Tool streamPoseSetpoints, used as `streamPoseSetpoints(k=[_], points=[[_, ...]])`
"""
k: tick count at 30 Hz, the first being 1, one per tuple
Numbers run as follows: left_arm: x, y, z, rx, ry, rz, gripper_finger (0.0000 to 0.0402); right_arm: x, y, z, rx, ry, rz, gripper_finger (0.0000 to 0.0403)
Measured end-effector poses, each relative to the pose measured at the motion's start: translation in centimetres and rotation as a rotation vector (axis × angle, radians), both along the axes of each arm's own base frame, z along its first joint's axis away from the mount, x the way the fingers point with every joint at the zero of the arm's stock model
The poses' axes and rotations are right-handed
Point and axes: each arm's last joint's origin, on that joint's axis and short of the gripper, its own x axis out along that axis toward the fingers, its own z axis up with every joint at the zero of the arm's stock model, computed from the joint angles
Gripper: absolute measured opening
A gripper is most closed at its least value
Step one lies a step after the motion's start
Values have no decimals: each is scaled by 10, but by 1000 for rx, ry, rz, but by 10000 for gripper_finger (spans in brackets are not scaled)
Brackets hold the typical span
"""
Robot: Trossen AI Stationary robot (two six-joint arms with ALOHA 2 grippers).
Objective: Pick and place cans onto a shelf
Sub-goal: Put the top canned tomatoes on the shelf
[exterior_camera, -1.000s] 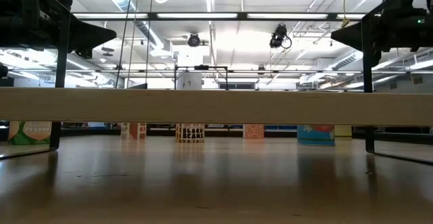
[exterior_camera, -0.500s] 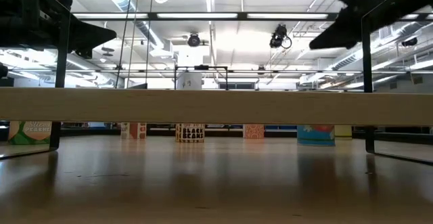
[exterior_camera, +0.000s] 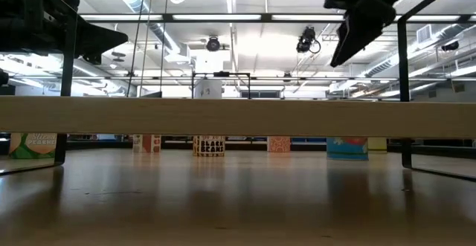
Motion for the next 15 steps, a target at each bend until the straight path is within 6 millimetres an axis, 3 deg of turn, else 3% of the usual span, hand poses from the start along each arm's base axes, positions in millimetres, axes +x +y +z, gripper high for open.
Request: streamPoseSetpoints(k=[4,15], points=[[0,0,0,0,0,0,25,11,-9,-14,68,75,10,392],[0,0,0,0,0,0,25,29,-22,-46,235,205,30,398]])
